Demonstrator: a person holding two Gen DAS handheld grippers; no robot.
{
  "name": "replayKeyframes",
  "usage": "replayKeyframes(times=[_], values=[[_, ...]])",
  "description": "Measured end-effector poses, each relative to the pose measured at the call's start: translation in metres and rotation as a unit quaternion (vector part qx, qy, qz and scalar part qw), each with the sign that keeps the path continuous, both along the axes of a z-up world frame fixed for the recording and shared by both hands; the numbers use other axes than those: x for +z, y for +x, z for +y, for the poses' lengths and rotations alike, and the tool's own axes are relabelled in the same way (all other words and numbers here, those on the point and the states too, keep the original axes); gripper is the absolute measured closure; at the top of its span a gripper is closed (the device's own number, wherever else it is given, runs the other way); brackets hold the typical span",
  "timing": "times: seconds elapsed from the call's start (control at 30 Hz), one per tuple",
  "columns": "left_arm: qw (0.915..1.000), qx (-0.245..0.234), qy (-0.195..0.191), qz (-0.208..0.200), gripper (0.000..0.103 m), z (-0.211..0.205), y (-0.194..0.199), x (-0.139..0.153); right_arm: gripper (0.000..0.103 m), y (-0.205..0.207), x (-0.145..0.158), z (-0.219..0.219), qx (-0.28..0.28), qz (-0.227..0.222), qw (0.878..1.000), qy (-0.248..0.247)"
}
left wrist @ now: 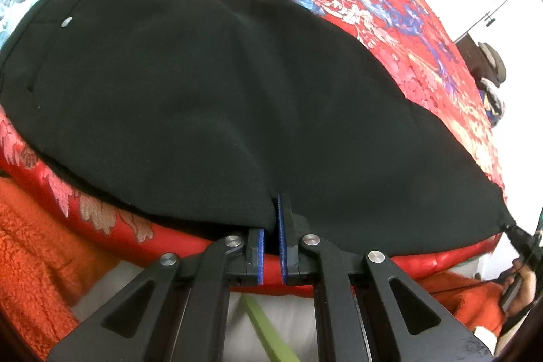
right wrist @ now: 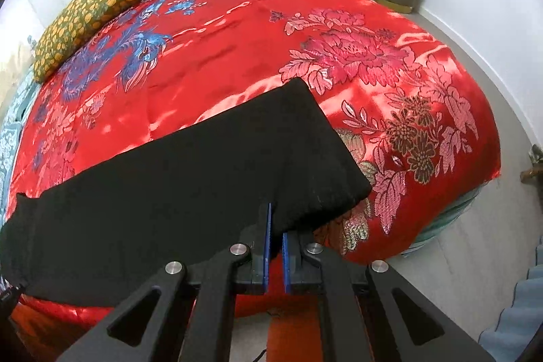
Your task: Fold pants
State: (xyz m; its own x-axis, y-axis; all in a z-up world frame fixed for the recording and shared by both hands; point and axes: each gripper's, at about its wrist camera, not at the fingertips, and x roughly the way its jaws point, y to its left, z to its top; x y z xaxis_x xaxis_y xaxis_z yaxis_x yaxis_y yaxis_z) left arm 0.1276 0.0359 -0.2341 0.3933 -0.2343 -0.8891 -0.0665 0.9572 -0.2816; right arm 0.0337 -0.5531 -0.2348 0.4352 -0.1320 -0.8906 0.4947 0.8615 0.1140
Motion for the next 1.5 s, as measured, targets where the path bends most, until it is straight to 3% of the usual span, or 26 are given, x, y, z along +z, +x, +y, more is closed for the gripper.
replayKeyframes(times=[0.07, 0.13, 0.17, 0.23, 0.27, 0.3, 0.37, 0.43, 0.53, 0.63, 0.77, 0.87, 0.97, 1.03, 1.17, 1.23, 1.33, 1.43, 1.5], values=[[1.0, -0.002, 0.005, 0.0, 0.098, -0.001, 0.0, 0.0, 0.097, 0.0, 0.004, 0.004, 0.003, 0.006, 1.0, -0.008], [1.0, -0.002, 0.007, 0.0, 0.098, -0.001, 0.0, -0.001, 0.089, -0.001, 0.006, 0.004, 0.002, 0.013, 1.0, -0.014], [1.0, -0.002, 0.007, 0.001, 0.098, -0.001, -0.001, -0.001, 0.079, -0.002, 0.008, 0.005, -0.001, 0.017, 1.0, -0.018], [0.9999, -0.003, 0.008, 0.008, 0.091, 0.0, -0.001, -0.002, 0.042, -0.006, 0.01, 0.003, -0.013, 0.027, 0.999, -0.021], [0.9998, -0.001, 0.015, 0.014, 0.086, 0.0, -0.001, -0.003, 0.013, -0.01, 0.012, 0.001, -0.021, 0.028, 0.999, -0.018], [0.9997, 0.002, 0.019, 0.018, 0.079, -0.001, -0.001, -0.004, 0.004, -0.014, 0.014, -0.001, -0.027, 0.025, 0.999, -0.015], [0.999, 0.008, 0.037, 0.025, 0.05, 0.001, -0.004, -0.003, 0.004, -0.024, 0.02, -0.002, -0.042, 0.02, 0.999, -0.021], [0.9981, 0.011, 0.047, 0.036, 0.042, 0.005, -0.01, 0.001, 0.004, -0.035, 0.025, -0.004, -0.066, 0.028, 0.997, -0.035], [0.9982, 0.013, 0.02, 0.055, 0.042, 0.02, -0.03, 0.014, 0.004, -0.046, 0.038, -0.001, -0.088, 0.022, 0.993, -0.075], [0.9989, 0.043, 0.004, 0.018, 0.036, 0.054, -0.05, 0.042, 0.003, -0.05, 0.061, 0.018, -0.089, -0.012, 0.987, -0.132], [0.9952, 0.075, 0.055, -0.031, 0.031, 0.086, -0.019, 0.06, 0.001, -0.025, 0.066, 0.073, -0.028, -0.049, 0.99, -0.128], [0.9935, 0.036, 0.102, -0.034, 0.031, 0.079, 0.017, 0.051, 0.001, 0.015, 0.052, 0.139, 0.079, -0.062, 0.992, -0.083], [0.9843, 0.0, 0.174, -0.031, 0.031, 0.066, 0.04, 0.03, 0.001, 0.045, 0.038, 0.214, 0.175, -0.091, 0.979, -0.052], [0.9733, 0.009, 0.229, 0.008, 0.031, 0.074, 0.046, 0.008, 0.001, 0.058, 0.022, 0.251, 0.227, -0.091, 0.969, -0.035], [0.977, 0.07, 0.2, 0.019, 0.021, 0.108, 0.026, 0.004, 0.0, 0.058, -0.037, 0.301, 0.297, -0.01, 0.953, -0.066], [0.9777, 0.087, 0.191, 0.017, 0.021, 0.116, 0.023, 0.008, 0.0, 0.044, -0.038, 0.305, 0.301, -0.054, 0.947, -0.099], [0.9765, 0.112, 0.184, -0.008, 0.024, 0.118, 0.012, 0.022, 0.0, 0.045, -0.04, 0.298, 0.297, -0.06, 0.949, -0.083], [0.9761, 0.092, 0.184, -0.07, 0.015, 0.098, 0.011, 0.046, 0.0, 0.041, -0.041, 0.302, 0.291, -0.07, 0.95, -0.09], [0.9773, 0.06, 0.186, -0.081, 0.013, 0.078, 0.025, 0.051, 0.0, 0.038, -0.041, 0.301, 0.285, -0.075, 0.951, -0.092]])
